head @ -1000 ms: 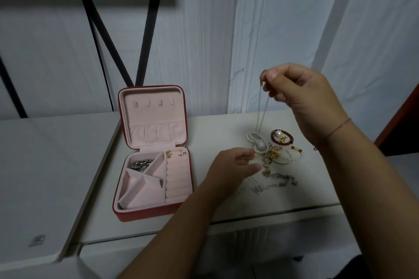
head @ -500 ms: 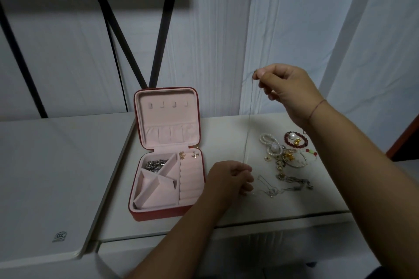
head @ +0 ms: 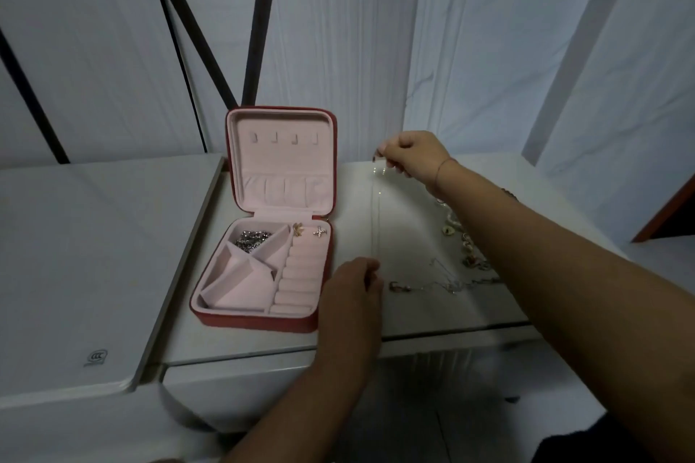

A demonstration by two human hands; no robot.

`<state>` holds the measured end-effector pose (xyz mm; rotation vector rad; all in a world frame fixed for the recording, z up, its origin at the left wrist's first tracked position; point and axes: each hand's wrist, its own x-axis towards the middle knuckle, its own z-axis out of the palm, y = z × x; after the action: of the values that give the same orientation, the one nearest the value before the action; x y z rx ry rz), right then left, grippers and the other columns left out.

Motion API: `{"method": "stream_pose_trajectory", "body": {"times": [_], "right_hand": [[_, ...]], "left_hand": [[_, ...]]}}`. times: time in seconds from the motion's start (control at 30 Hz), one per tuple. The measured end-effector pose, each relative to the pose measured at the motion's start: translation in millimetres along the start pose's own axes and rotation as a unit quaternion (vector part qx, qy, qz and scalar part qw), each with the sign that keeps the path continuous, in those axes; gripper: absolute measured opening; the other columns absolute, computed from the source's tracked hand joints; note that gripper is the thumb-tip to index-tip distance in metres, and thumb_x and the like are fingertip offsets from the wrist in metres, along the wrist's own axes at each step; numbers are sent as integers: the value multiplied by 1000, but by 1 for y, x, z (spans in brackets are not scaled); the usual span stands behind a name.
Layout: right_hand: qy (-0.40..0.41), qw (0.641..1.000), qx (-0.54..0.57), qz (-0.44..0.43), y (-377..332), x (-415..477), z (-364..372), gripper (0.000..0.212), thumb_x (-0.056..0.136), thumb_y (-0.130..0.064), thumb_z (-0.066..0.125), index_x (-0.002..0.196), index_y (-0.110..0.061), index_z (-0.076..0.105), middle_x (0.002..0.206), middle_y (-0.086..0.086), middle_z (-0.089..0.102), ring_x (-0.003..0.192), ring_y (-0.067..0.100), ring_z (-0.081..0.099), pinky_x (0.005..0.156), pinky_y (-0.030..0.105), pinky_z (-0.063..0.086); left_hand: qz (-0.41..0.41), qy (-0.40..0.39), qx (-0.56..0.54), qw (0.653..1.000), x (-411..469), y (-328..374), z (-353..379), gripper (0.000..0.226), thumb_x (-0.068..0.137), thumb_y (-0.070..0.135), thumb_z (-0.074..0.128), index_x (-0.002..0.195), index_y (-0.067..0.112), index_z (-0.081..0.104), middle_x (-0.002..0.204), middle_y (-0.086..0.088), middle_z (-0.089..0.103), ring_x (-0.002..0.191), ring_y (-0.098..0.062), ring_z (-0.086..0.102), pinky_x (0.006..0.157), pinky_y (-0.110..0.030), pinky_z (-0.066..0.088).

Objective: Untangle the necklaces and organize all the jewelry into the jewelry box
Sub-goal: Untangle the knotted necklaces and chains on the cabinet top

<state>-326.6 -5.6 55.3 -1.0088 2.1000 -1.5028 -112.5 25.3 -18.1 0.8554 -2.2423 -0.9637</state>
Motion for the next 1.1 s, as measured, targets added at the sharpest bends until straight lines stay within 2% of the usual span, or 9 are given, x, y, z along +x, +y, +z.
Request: {"method": "stream_pose_trajectory", "body": {"times": [0.23, 0.37, 0.43, 0.5, 0.57, 0.67, 0.83, 0.97, 1.1], "right_hand": [[-29, 999, -11, 32, 14, 6, 30, 12, 88, -15, 64, 82, -5, 69, 64, 1, 57, 54, 9, 47, 42, 9, 37], [-28, 998, -18, 47, 24, 5, 35, 17, 88, -16, 63, 72, -9, 65, 65, 2, 59, 54, 9, 49, 47, 11, 42], [-30, 998, -18, 52, 31, 6, 36, 19, 88, -14, 62, 71, -8, 65, 69, 7, 62, 57, 13, 50, 55, 18, 46], [-32, 998, -19, 59, 37, 6, 37, 17, 88, -14, 62, 74, -4, 67, 75, 14, 65, 62, 19, 52, 63, 27, 47], [-29, 997, -26, 61, 41, 8, 39, 17, 87, -14, 63, 77, -2, 68, 75, 16, 64, 62, 22, 51, 64, 31, 46], [-36, 997, -45, 57, 41, 13, 38, 19, 88, -14, 63, 70, -7, 65, 68, 11, 62, 55, 15, 50, 60, 25, 46], [-48, 995, -66, 58, 41, 19, 38, 24, 89, -14, 62, 65, -11, 63, 66, 9, 61, 56, 16, 50, 55, 24, 44], [-41, 993, -96, 56, 46, 24, 38, 19, 88, -13, 63, 72, -2, 65, 73, 15, 62, 66, 24, 52, 62, 36, 48], [-26, 986, -155, 51, 48, 30, 41, 20, 87, -13, 64, 90, 6, 69, 90, 18, 70, 79, 25, 62, 84, 40, 54]], "left_hand": [[60, -9, 70, 996, -2, -10, -8, 30, 92, 21, 60, 121, 15, 61, 111, 0, 58, 95, -2, 46, 81, -5, 31], [80, -45, 82, 992, -3, -12, -9, 37, 92, 31, 58, 125, 13, 58, 120, -2, 50, 107, -13, 49, 96, -23, 40], [99, -69, 132, 984, -7, -14, -7, 58, 90, 51, 42, 135, 15, 49, 138, -2, 41, 125, -17, 41, 105, -21, 29], [124, -109, 182, 969, -10, -16, -6, 74, 88, 61, 30, 148, 19, 28, 156, 1, 22, 143, -16, 18, 113, -24, 10], [148, -158, 223, 950, -9, -21, -6, 77, 91, 62, 29, 152, 24, 3, 160, 8, -4, 142, -5, -12, 114, -25, -8], [163, -195, 233, 939, -4, -20, -11, 76, 92, 62, 25, 150, 27, -11, 151, 16, -24, 136, -1, -26, 111, -25, -17], [179, -235, 222, 929, 10, -22, -6, 74, 94, 63, 23, 152, 25, -3, 159, 9, -11, 143, -4, -18, 115, -25, -13], [174, -270, 203, 925, 14, -20, -8, 71, 95, 61, 24, 152, 26, 2, 161, 8, -2, 144, -4, -10, 112, -23, -13], [166, -246, 183, 937, 9, -18, -16, 68, 96, 55, 32, 152, 26, 7, 160, 7, 6, 145, -5, -3, 109, -17, -10]]}}
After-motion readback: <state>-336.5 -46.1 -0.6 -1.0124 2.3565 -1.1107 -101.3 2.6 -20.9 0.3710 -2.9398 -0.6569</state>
